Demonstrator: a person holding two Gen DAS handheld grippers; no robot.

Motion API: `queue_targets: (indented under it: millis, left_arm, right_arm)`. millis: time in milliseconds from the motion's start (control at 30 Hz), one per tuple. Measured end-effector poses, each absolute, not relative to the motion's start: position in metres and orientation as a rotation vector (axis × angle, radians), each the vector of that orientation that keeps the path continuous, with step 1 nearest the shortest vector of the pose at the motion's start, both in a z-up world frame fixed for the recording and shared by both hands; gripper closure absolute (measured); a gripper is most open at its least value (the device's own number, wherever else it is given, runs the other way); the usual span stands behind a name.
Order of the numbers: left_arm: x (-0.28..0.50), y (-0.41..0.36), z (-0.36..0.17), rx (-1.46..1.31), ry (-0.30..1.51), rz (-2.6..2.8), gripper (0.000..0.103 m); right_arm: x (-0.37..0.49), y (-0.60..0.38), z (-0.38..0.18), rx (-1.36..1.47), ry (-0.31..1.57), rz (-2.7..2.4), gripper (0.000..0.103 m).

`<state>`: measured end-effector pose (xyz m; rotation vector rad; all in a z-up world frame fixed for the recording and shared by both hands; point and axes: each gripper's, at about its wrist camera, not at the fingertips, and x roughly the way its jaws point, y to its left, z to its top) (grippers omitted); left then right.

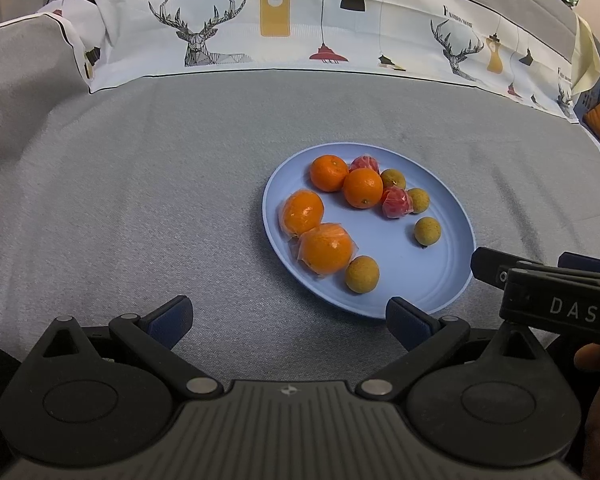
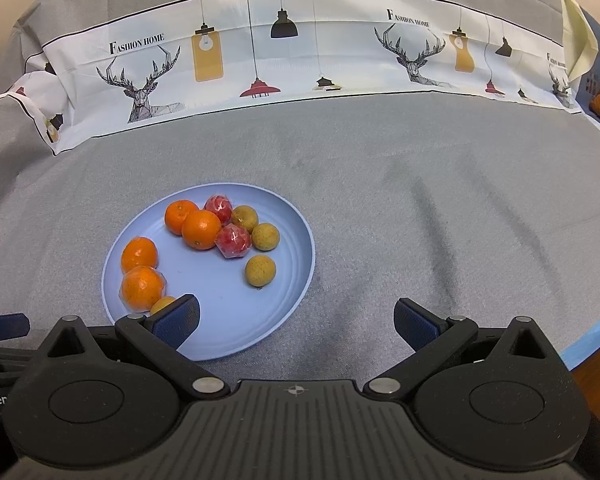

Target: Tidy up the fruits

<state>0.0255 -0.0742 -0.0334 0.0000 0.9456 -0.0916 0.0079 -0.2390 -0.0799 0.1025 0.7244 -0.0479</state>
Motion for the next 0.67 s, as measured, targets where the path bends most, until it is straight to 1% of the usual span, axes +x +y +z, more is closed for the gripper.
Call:
queue_targets:
  millis: [667]
  left_arm:
    - [0.029,-0.0732,-0.0318,-0.023,0.922,-0.122,0.0]
  right_arm:
    - [0.0087,-0.2378,-0.0738,0.106,0.706,-0.035,0.001]
